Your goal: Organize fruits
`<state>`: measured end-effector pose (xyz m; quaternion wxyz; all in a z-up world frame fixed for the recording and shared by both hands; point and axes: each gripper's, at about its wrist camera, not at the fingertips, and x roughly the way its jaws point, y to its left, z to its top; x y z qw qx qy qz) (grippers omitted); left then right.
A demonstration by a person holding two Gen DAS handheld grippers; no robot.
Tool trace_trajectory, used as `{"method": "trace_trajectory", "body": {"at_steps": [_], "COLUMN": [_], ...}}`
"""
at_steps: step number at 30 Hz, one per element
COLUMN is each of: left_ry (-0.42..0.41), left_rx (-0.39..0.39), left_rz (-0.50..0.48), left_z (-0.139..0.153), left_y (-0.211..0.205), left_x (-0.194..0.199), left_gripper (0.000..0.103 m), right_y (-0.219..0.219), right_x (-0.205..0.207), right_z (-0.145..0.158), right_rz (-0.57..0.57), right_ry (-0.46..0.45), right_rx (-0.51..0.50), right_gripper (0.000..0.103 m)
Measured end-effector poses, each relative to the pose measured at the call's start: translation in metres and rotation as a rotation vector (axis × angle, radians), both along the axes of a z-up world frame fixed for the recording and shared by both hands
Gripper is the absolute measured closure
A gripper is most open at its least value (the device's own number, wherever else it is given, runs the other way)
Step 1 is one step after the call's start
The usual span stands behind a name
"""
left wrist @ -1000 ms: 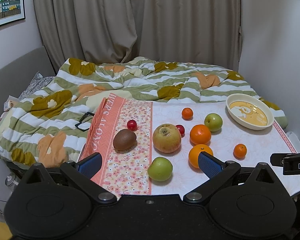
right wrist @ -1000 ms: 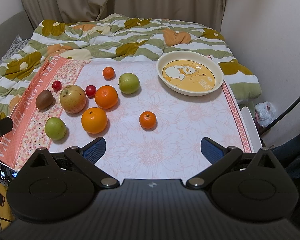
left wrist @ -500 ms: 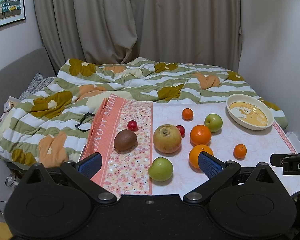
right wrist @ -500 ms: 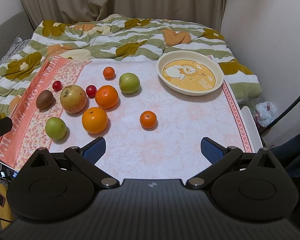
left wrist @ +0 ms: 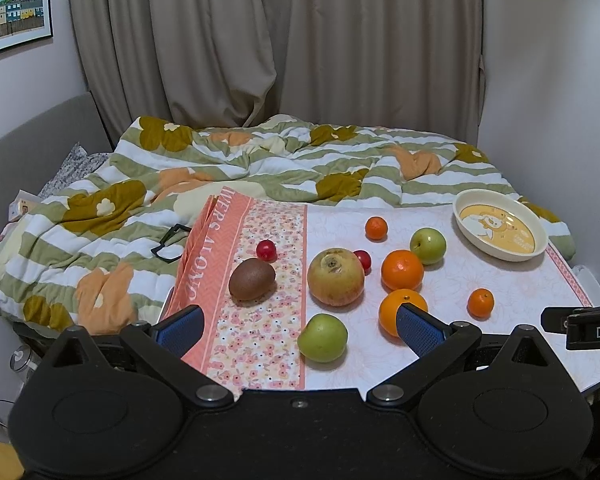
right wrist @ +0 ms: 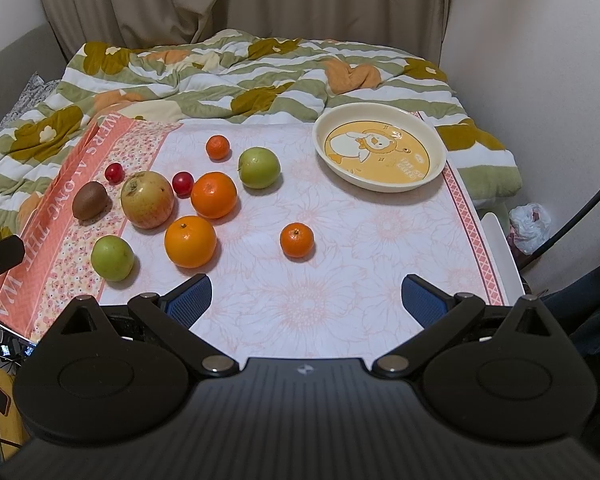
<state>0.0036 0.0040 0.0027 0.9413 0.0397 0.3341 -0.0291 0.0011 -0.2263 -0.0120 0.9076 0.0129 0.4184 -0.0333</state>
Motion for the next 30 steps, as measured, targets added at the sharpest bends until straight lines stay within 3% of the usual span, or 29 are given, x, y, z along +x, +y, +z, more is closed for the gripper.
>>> {"method": "trace_trajectory", "body": {"at_steps": [21, 30], "left_ry": [0.009, 0.032], "left_rx": [-0.008, -0.015], "left_rz": [-0.004, -0.003], "left_z": [-0.002, -0.008], "left_y": [-0.004, -0.014], "left_x": [0.002, 0.007], "left_gripper": [0.000, 0.000], "right_y": [0.010, -0.012], "right_x": [-0.006, -0.003], "right_z": [0.003, -0.001], "right_rz": [-0.001, 0.018], "right_ry": [0.003, 0.007], "right_rx": [-0.002, 0.014], "right_gripper": [0.000, 0.000]}}
